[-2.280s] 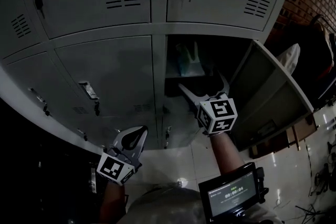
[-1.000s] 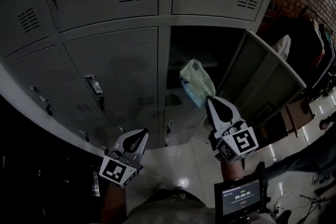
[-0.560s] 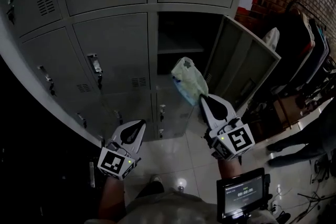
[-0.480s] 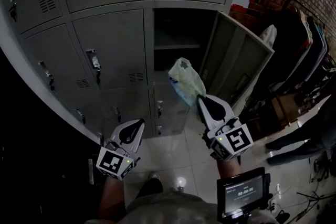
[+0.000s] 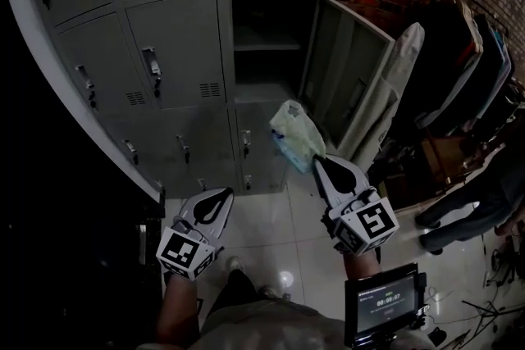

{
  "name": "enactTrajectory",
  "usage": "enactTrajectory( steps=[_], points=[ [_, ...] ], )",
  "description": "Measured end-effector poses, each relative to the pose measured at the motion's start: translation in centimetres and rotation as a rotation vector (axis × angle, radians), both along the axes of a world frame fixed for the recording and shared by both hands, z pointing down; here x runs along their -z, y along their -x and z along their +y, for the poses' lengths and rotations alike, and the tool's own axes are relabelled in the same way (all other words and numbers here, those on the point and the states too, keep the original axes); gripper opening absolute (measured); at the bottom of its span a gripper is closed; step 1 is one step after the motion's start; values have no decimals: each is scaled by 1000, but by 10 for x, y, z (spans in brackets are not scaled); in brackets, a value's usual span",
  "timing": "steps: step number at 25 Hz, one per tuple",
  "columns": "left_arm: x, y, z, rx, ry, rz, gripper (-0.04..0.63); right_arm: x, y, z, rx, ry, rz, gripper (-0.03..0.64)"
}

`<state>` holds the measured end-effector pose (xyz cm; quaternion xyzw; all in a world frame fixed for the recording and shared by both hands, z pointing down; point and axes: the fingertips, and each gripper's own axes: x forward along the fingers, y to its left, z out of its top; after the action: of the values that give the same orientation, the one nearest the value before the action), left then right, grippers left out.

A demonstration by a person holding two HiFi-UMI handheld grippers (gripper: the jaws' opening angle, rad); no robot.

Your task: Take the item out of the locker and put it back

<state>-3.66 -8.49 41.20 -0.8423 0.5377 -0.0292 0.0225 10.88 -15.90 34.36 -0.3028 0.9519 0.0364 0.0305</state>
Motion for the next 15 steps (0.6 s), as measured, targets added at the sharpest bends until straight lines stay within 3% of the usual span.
enactTrajectory(
  steps=[15],
  points=[
    [40,-3,10,-19,-83,-12,4,10,0,26,-17,-9,-1,8]
  ],
)
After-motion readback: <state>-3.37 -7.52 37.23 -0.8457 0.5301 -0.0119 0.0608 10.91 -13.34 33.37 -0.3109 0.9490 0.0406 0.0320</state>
